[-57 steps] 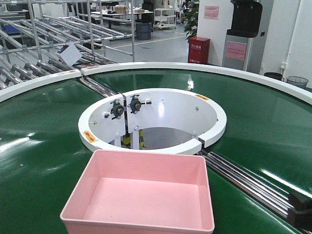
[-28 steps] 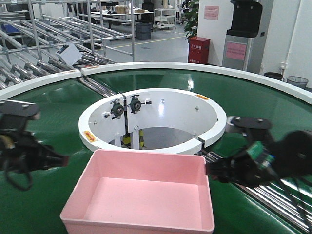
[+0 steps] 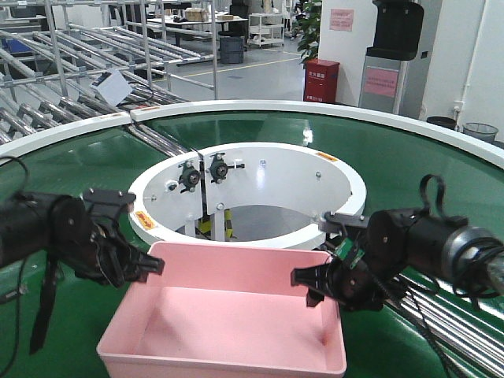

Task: Grab pink bin and stack on right shelf
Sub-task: 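Move both grippers down to the pink bin's opposite side walls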

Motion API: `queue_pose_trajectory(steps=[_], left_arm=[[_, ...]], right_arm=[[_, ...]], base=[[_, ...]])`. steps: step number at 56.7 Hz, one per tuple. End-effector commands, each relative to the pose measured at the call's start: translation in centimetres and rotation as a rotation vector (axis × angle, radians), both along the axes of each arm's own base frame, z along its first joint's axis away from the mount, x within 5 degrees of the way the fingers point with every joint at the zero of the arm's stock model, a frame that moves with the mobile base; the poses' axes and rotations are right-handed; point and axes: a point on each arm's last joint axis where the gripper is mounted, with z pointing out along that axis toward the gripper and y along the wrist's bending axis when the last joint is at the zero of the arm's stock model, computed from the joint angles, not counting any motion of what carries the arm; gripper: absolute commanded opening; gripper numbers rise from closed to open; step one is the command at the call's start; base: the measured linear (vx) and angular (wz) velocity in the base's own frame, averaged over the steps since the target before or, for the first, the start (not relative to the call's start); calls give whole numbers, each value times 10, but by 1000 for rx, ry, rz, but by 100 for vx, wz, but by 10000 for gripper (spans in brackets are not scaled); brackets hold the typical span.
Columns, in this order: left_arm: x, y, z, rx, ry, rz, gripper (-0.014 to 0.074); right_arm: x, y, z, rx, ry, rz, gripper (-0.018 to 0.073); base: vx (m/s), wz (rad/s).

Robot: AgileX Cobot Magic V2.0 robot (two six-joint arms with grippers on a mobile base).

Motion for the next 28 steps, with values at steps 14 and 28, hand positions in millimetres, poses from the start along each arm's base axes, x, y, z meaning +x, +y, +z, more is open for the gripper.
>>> queue_pose_trajectory(steps=[14, 28], left_arm=[[8, -10, -4, -73, -8, 15, 421], [-5, -7, 31, -90, -55, 8, 64]], right_arm=[[5, 0, 16, 11, -57, -4, 249], [-4, -3, 43, 16, -107, 7, -15]], base=[[0, 0], [0, 0]])
